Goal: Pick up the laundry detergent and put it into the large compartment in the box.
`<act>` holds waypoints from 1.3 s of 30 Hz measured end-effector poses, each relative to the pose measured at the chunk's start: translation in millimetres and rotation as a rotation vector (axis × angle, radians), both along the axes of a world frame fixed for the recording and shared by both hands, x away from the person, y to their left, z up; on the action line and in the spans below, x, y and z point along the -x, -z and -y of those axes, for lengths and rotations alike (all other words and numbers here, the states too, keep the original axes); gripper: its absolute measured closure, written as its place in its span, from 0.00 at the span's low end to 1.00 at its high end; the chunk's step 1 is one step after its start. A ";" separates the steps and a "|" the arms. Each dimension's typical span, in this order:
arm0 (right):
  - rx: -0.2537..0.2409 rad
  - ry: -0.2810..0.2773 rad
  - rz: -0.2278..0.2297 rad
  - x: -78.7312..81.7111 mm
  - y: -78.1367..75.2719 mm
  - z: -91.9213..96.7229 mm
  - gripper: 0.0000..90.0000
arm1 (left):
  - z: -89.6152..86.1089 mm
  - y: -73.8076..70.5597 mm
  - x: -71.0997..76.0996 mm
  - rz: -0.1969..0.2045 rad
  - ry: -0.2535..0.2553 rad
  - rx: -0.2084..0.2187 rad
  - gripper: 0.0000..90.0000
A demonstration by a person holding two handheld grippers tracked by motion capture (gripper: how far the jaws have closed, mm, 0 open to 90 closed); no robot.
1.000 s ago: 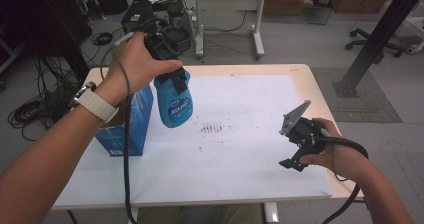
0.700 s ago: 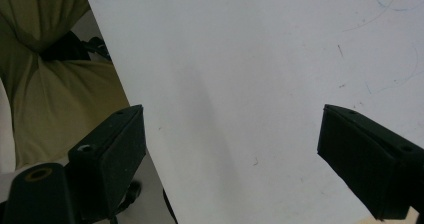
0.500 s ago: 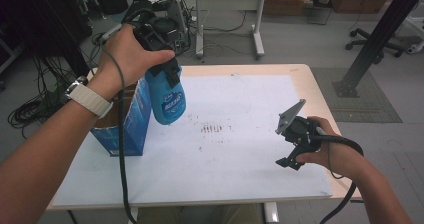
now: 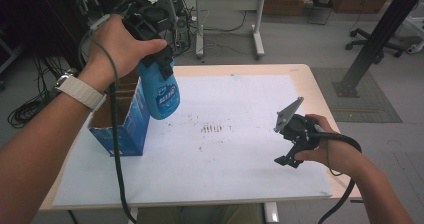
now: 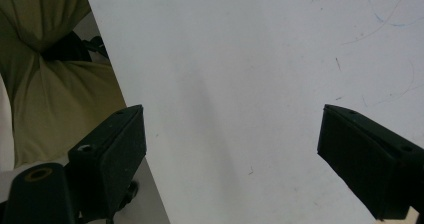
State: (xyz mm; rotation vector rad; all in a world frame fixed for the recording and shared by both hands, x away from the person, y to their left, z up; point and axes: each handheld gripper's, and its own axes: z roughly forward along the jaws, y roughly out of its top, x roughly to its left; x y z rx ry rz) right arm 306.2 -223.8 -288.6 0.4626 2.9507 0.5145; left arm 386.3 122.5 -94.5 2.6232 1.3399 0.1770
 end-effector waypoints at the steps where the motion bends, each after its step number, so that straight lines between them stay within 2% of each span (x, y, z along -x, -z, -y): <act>1: -0.001 -0.002 0.001 -0.2 -0.4 -0.3 0.14 | -1.5 -1.4 -0.1 0.002 -0.010 0.002 0.42; 12: -0.002 -0.015 0.006 -2.0 -4.1 -2.8 0.14 | -17.6 -18.7 0.1 0.017 -0.125 0.003 0.42; 26: -0.007 -0.022 0.007 -2.5 -3.4 -3.0 0.14 | -34.0 -31.0 0.8 0.026 -0.188 0.002 0.42; 33: -0.008 -0.023 0.007 -2.2 -3.4 -1.8 0.14 | -44.0 -38.4 1.4 0.027 -0.242 0.000 0.42; 39: -0.007 -0.026 0.008 -2.2 -3.3 -3.2 0.14 | -56.7 -44.4 2.0 0.030 -0.295 0.015 0.42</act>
